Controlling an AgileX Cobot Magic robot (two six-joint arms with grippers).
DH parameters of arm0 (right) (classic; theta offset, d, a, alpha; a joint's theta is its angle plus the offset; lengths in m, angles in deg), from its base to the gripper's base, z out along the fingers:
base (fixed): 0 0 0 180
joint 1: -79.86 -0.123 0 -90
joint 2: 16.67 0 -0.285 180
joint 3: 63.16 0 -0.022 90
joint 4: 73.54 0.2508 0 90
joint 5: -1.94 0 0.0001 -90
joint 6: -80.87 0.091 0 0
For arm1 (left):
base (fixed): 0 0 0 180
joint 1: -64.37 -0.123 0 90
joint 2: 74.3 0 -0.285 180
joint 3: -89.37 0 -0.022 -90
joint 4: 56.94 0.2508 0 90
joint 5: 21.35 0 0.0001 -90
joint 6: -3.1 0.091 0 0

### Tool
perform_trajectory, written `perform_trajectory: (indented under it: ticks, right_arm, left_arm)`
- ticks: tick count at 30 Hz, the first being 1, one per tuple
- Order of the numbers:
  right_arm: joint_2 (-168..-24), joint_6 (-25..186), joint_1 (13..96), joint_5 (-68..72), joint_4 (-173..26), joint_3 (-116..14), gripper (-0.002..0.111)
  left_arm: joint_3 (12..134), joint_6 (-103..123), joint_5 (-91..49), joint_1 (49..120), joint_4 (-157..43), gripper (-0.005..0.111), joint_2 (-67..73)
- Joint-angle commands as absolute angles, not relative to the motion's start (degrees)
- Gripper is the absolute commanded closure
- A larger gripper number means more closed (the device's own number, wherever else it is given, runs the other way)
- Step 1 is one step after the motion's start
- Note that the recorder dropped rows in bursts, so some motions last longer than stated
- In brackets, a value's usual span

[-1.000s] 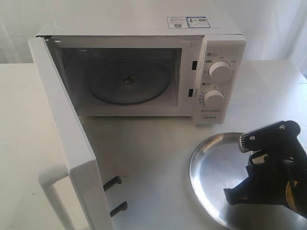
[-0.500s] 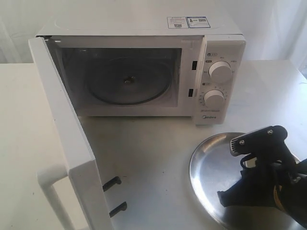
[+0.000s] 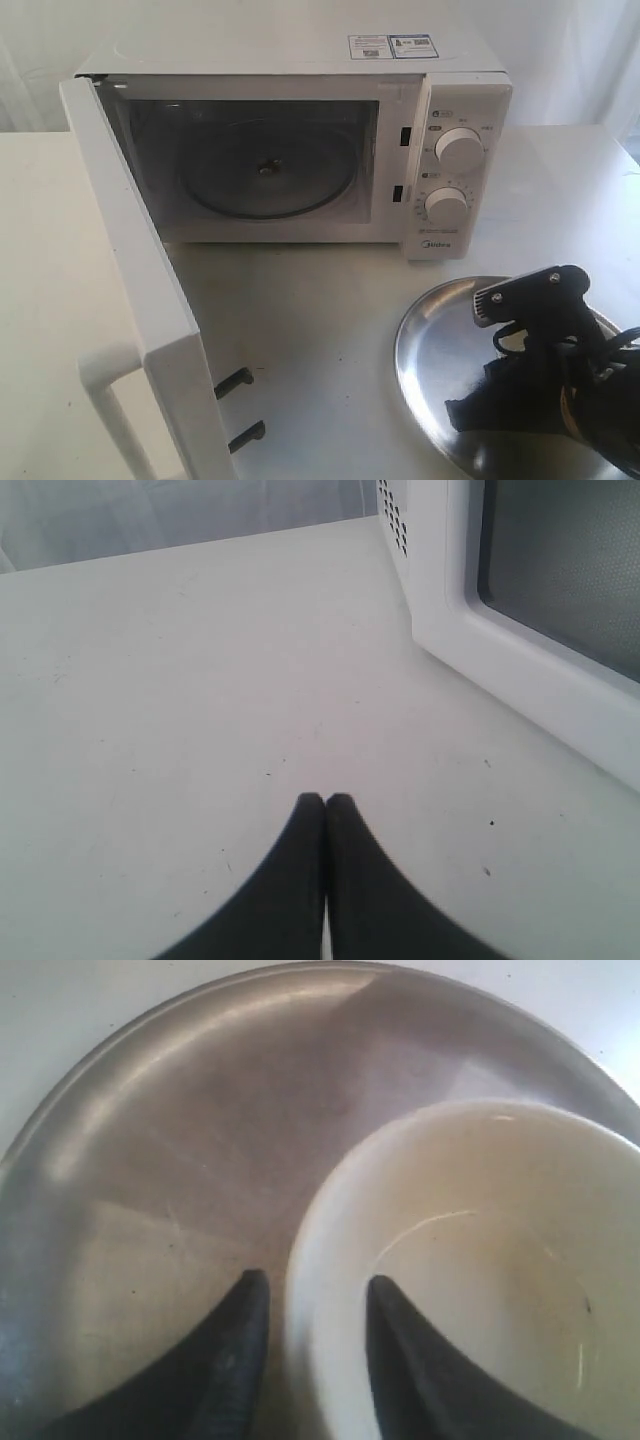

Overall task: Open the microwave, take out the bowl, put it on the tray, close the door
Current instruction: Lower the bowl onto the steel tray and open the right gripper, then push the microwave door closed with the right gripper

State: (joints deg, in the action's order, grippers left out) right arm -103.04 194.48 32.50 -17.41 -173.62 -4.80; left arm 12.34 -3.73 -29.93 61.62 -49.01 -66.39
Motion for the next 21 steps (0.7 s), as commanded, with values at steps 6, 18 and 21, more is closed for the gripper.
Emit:
perform_trajectory:
  ticks: [6,18,21]
  right_arm:
    - [-90.13,193.62,32.44,-16.10,-173.49,-4.85,0.057]
    - [-64.54,180.10,32.33,12.39,-173.49,-6.36,0.085]
    - [-65.00,169.36,32.33,18.87,-164.28,-6.85,0.108]
  left_arm:
    - [12.15,-4.05,-29.87,61.67,-49.21,0.107,-66.51]
    - [12.15,-4.05,-29.87,61.67,-49.21,0.107,-66.51]
    - [12.15,-4.05,-29.87,61.67,-49.21,0.107,-66.51]
